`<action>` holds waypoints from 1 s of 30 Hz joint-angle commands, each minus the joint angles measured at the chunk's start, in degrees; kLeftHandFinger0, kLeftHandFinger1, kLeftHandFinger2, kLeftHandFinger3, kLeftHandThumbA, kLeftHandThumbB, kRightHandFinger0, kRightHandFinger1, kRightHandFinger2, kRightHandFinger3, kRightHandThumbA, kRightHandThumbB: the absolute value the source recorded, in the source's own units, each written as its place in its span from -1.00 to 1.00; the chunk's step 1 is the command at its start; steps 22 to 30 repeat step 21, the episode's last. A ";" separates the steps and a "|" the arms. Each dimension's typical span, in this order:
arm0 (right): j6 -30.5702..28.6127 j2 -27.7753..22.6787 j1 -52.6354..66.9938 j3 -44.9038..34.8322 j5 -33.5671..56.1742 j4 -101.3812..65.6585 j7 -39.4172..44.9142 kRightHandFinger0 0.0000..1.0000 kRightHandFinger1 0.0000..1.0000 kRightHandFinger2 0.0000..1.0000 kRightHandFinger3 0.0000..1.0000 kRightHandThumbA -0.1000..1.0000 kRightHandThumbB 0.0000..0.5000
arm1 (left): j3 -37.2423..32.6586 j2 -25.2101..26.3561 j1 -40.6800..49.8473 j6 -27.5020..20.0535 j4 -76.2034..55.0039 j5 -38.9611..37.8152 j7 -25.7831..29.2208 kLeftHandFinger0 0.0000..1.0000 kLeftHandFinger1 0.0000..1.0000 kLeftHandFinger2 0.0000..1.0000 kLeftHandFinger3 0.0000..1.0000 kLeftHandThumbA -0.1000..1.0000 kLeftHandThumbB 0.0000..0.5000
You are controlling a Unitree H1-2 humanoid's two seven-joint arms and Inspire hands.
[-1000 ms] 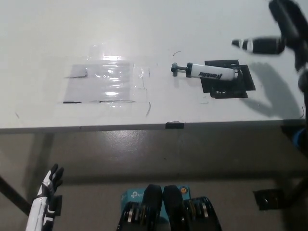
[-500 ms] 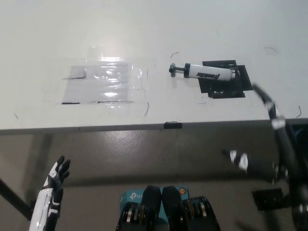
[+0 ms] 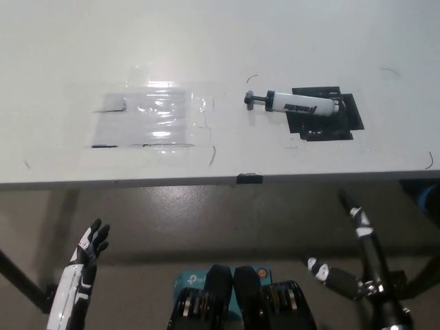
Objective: The robot uses right hand to pick up a small white air pumper and uses its left hand to compress it, and then puts it on the desk
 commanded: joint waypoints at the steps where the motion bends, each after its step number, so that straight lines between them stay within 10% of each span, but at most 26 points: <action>1: -7.59 0.06 -2.14 0.73 -0.04 3.50 -4.90 1.00 1.00 1.00 1.00 0.77 -0.50 | 0.51 -0.58 -2.19 1.27 -0.03 -1.42 -0.05 1.00 1.00 1.00 1.00 1.00 -0.12; 30: -8.58 -1.65 -4.96 6.23 1.35 12.44 -10.61 1.00 1.00 1.00 1.00 0.68 -0.45 | 2.88 0.85 -7.01 0.49 8.84 -1.50 -0.85 1.00 1.00 1.00 1.00 1.00 -0.36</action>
